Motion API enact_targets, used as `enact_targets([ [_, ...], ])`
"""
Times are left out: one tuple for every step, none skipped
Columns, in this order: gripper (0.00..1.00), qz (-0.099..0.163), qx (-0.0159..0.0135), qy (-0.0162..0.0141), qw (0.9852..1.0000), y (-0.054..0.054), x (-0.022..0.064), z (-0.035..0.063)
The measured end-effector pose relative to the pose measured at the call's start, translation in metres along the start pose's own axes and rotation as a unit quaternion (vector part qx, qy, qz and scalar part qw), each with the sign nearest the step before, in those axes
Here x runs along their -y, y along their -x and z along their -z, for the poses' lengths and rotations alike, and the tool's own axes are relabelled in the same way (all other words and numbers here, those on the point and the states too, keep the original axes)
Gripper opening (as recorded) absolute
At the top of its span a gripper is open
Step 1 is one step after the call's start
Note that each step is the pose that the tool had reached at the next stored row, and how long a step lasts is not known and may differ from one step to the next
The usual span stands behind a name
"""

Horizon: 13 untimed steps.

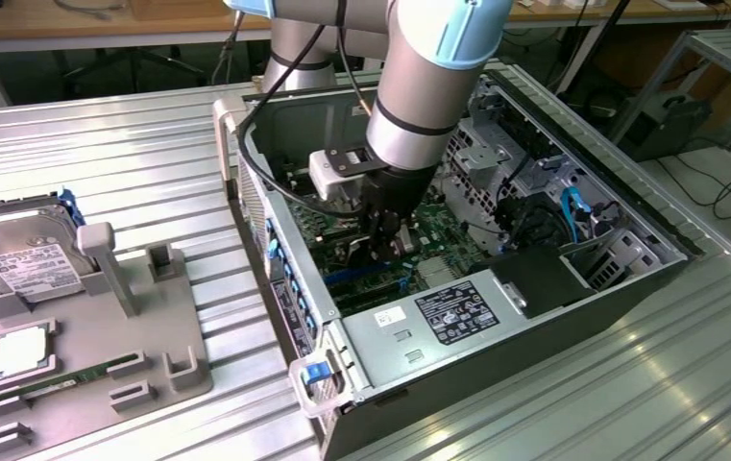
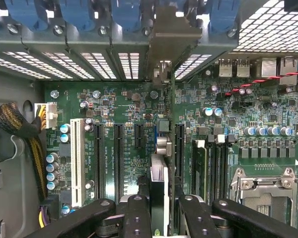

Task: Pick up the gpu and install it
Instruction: 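Insert the gpu into the slot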

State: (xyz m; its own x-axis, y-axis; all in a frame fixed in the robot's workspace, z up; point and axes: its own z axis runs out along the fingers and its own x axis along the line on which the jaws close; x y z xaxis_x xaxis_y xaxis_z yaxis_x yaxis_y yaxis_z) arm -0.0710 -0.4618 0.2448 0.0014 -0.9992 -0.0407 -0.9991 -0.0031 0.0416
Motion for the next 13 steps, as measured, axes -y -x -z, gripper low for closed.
enact_targets([
  [0.27, 0.000, 0.0000, 0.0000, 1.0000, 0.0000, 0.0000, 0.0000],
  [0.27, 0.000, 0.0001, 0.0000, 1.0000, 0.0000, 0.0000, 0.0000],
  [0.27, 0.000, 0.0002, 0.0000, 1.0000, 0.0000, 0.0000, -0.0001],
  [0.27, 0.000, 0.0003, 0.0000, 1.0000, 0.0000, 0.0000, -0.0003],
  [0.27, 0.000, 0.0005, -0.0001, 1.0000, 0.0000, 0.0001, -0.0010],
  [0.27, 0.000, 0.0002, 0.0000, 1.0000, -0.0001, 0.0001, -0.0017],
  [0.27, 0.000, 0.0000, 0.0002, 1.0000, -0.0002, 0.0001, -0.0026],
  [0.27, 0.000, -0.0002, 0.0003, 1.0000, -0.0002, 0.0001, -0.0036],
  [0.27, 0.000, -0.0001, 0.0002, 1.0000, -0.0003, 0.0002, -0.0047],
  [0.27, 0.000, -0.0002, 0.0002, 1.0000, -0.0003, 0.0002, -0.0057],
  [0.27, 0.000, -0.0003, 0.0003, 1.0000, -0.0004, 0.0002, -0.0066],
  [0.27, 0.000, 0.0000, 0.0003, 1.0000, -0.0004, 0.0003, -0.0077],
  [0.27, 0.000, 0.0002, 0.0002, 1.0000, -0.0003, 0.0004, -0.0085],
])
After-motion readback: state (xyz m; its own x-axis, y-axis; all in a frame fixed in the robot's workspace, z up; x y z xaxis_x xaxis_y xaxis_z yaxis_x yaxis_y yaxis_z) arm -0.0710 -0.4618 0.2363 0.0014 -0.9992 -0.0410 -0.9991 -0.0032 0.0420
